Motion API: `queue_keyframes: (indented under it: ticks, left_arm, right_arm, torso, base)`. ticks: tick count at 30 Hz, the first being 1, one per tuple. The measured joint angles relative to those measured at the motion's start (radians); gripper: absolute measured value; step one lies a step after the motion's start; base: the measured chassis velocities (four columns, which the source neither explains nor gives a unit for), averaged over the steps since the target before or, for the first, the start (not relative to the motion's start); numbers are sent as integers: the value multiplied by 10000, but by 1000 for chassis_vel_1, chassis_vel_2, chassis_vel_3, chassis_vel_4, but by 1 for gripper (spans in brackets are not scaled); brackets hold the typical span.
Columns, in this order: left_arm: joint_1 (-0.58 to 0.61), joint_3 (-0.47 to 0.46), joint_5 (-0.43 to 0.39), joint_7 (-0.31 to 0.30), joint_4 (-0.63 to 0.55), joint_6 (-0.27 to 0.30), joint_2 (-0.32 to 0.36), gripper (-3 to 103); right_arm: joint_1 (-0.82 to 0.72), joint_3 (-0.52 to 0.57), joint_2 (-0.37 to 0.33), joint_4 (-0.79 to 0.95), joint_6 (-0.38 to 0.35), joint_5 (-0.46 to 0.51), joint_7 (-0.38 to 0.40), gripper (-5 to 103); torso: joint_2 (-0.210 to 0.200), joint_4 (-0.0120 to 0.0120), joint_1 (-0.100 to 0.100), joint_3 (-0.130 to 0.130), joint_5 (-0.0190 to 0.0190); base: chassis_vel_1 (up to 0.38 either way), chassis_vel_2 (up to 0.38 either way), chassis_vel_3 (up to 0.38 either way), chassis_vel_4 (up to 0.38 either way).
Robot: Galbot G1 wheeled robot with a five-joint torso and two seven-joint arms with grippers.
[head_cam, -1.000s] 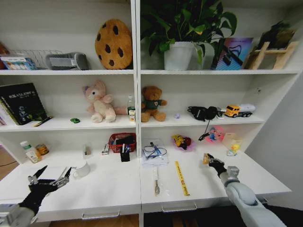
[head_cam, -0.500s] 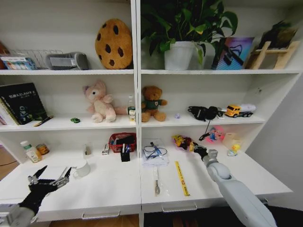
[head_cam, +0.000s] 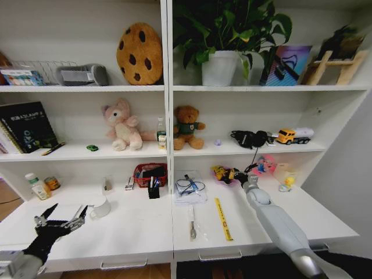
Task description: Organize the objects on the table.
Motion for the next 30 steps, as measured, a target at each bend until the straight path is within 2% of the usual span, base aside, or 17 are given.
queue_keyframes:
  ticks: [3, 4, 6, 8, 13, 14, 15, 16, 18, 21, 24, 26, 27, 28, 29, 30]
  left_arm:
    - [0, 0, 1, 0, 0, 0, 0, 100]
    - [0, 0, 0, 0, 0, 0, 0, 100]
    - [0, 0, 0, 0, 0, 0, 0, 100]
    - [1, 0, 0, 0, 0, 0, 0, 100]
    - [0, 0, 0, 0, 0, 0, 0, 100]
    - [0, 0, 0, 0, 0, 0, 0, 100]
    - [0, 0, 1, 1, 0, 0, 0, 100]
    - [0, 0, 1, 1, 0, 0, 0, 100]
    - [1, 0, 0, 1, 0, 0, 0, 100]
    - [0, 0, 1, 0, 0, 0, 0, 100]
    - [0, 0, 0, 0, 0, -1, 0, 100]
    - [0, 0, 1, 0, 1, 0, 0, 100]
    - [0, 0, 0, 0, 0, 0, 0, 100]
    - [0, 0, 0, 0, 0, 0, 0, 100]
    - [0, 1, 0, 0, 0, 0, 0, 100]
    - [0, 0, 1, 0, 0, 0, 0, 100]
  right_arm:
    - [40, -9, 191, -214, 35, -128, -6, 0]
    - [11, -4, 246, -232, 31, -163, 43, -3]
    - [-40, -4, 268, -223, -7, -192, 158, 1]
    - [-192, 19, 283, -121, -17, -209, 317, 12]
    - [-558, 115, 109, 422, -297, -211, 445, 22]
    - [-750, 159, -16, 756, -421, -194, 481, 28]
    - [-1204, 247, -262, 1469, -534, -105, 548, 38]
    - [-1204, 247, -262, 1469, -534, -105, 548, 38]
    - [-2199, 585, -700, 2737, -681, -44, 692, 50]
    - [-2704, 797, -878, 3315, -803, -31, 847, 55]
    - [-4260, 1532, -1336, 5032, -1025, 87, 1461, 71]
    - [-4533, 1651, -1377, 5335, -1024, 77, 1567, 71]
    - [-5489, 2175, -1448, 6495, -1033, 132, 1866, 82]
    - [-5489, 2175, -1448, 6495, -1033, 132, 1866, 82]
    - [-6275, 2613, -1478, 7351, -1044, 179, 1975, 88]
    - [-6945, 3016, -1479, 8021, -1085, 218, 1997, 93]
  torso:
    - [1, 0, 0, 0, -2]
    - [0, 1, 0, 0, 0]
    - [1, 2, 0, -1, -2]
    - [1, 0, 0, 0, -2]
    - [0, 1, 0, 0, 1]
    - [1, 1, 0, -1, -1]
    - [1, 0, -1, -1, -3]
    - [1, 0, -1, -1, -3]
    - [2, 1, -1, -2, 0]
    - [2, 0, -2, -2, -1]
    - [3, -3, -3, -2, -4]
    - [3, -3, -4, -2, -3]
    - [2, -2, -3, -2, 5]
    - [2, -2, -3, -2, 5]
    - [3, 2, -3, -3, -7]
    - [3, -2, -4, -3, 1]
  base:
    - [0, 0, 0, 0]
    - [0, 0, 0, 0]
    - [0, 0, 0, 0]
    - [0, 0, 0, 0]
    - [0, 0, 0, 0]
    - [0, 0, 0, 0]
    - [0, 0, 0, 0]
    - [0, 0, 0, 0]
    - [0, 0, 0, 0]
    - [0, 0, 0, 0]
    - [0, 0, 0, 0]
    - [0, 0, 0, 0]
    - [0, 0, 0, 0]
    - [0, 0, 0, 0]
    - [0, 0, 0, 0]
    - [0, 0, 0, 0]
